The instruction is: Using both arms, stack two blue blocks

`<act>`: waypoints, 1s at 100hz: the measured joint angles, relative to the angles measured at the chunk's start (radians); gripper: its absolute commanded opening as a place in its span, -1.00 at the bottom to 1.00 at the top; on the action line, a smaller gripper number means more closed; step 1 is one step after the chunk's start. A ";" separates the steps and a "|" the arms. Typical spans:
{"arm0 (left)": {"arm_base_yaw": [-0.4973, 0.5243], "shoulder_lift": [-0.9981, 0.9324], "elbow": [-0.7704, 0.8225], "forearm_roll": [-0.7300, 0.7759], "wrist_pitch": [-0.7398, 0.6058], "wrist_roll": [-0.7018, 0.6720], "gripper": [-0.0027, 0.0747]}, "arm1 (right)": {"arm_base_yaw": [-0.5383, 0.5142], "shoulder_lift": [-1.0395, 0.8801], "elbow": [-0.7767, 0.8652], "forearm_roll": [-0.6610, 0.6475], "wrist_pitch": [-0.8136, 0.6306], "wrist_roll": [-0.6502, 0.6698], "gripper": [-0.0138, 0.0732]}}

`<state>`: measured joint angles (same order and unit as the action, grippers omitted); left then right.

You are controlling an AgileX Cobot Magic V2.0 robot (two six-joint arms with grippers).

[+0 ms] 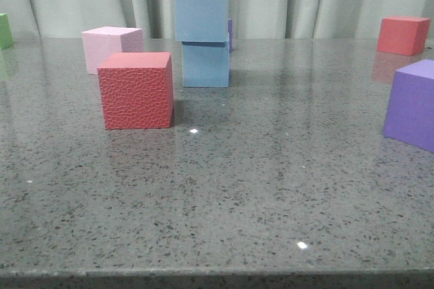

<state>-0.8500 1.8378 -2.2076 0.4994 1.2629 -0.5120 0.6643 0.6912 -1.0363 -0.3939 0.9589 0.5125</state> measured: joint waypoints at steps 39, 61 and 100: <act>-0.036 -0.233 0.308 0.015 -0.093 0.016 -0.98 | 0.000 -0.173 0.129 -0.043 -0.045 0.032 -0.54; -0.036 -0.465 0.638 0.019 -0.305 0.010 -0.98 | 0.000 -0.286 0.167 -0.054 -0.047 0.043 -0.95; -0.036 -0.858 1.209 0.019 -0.616 -0.080 -0.98 | 0.000 -0.470 0.287 -0.070 -0.135 0.043 -0.95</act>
<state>-0.8858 0.9799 -0.9982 0.5182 0.6468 -0.5918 0.6643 0.2212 -0.7492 -0.4640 0.8235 0.5557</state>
